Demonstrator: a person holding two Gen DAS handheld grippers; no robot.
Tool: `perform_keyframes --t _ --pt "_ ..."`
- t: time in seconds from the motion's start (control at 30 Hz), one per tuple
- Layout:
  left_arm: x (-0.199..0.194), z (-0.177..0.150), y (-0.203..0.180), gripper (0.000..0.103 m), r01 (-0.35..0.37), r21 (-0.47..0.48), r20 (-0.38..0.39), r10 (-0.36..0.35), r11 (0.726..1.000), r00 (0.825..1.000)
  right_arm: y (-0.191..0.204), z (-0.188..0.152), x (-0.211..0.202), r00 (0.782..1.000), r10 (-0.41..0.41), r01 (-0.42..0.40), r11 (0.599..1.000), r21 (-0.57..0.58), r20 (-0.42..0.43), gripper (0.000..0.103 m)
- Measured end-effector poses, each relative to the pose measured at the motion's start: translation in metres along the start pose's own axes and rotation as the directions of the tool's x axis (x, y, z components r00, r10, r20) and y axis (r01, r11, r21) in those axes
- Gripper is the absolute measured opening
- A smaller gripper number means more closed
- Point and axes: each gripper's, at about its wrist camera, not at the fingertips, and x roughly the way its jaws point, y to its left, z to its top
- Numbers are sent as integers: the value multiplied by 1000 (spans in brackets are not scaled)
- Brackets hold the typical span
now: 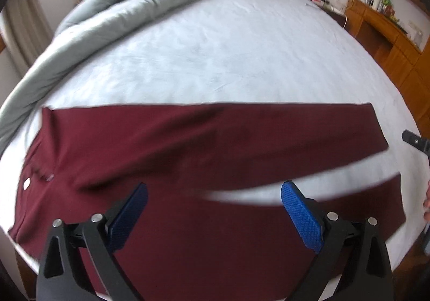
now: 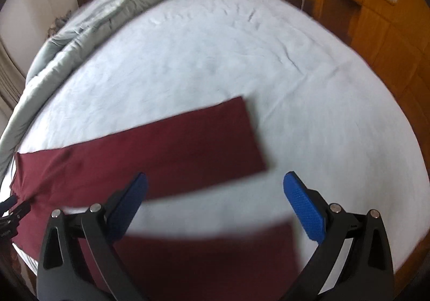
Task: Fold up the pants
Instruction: 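Grasp the trouser leg edge with the right tool while the left tool grasps the waist edge, then lift the held edge with both tools and fold it over the other leg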
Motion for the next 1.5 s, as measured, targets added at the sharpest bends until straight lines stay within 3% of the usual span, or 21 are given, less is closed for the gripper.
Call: perform_keyframes --t 0.07,0.2,0.3,0.47,0.53,0.57,0.63,0.77,0.87,0.93,1.03,1.13,1.23,1.3,1.33,1.43,1.5 --pt "26 26 -14 99 32 -16 -17 -33 999 999 -20 32 39 998 -7 6 1000 -19 -65 101" --pt "66 56 -35 99 120 -53 -72 -123 991 990 -40 62 104 974 73 -78 997 -17 -215 100" --pt "82 66 -43 99 168 -64 -83 -173 984 981 -38 67 136 968 60 -72 997 -42 -242 100" --pt "97 72 -50 99 179 -33 -76 -181 983 981 -36 71 155 975 78 -95 993 -75 -206 98" --pt "102 74 -48 99 176 -13 -81 -177 984 981 -31 70 151 977 99 -123 985 -121 -190 72" --pt "105 76 -48 99 172 6 -82 -171 985 982 -28 72 148 973 127 -159 975 -159 -192 48" --pt "107 79 -51 99 169 44 -73 -165 985 984 -21 70 138 979 105 -144 962 -233 -173 22" --pt "111 85 -53 99 210 94 -53 -206 973 977 -21 68 108 968 216 -243 933 -265 -128 21" --pt "115 94 -58 99 323 128 -63 -317 938 946 -25 69 82 944 316 -331 901 -280 -97 21" --pt "117 100 -68 99 356 190 -74 -348 915 935 -28 71 67 928 362 -370 879 -301 -83 21" --pt "122 103 -89 99 352 324 -100 -338 878 936 -36 74 51 912 406 -405 858 -316 -67 21" --pt "127 102 -116 99 345 457 -133 -320 820 938 -42 75 39 897 439 -431 841 -325 -54 21" --pt "130 104 -129 99 329 534 -137 -305 778 942 -47 73 27 879 474 -461 824 -328 -46 21" --pt "132 108 -134 99 347 567 -161 -312 747 936 -50 71 20 869 493 -478 811 -337 -45 21" --pt "133 109 -135 99 368 571 -183 -323 734 929 -51 70 17 866 498 -480 807 -343 -42 21" --pt "140 111 -132 99 468 562 -304 -356 682 883 -54 66 10 859 511 -489 800 -347 -32 21" --pt "144 110 -128 99 500 551 -365 -346 668 865 -55 65 7 853 521 -495 797 -347 -22 21"
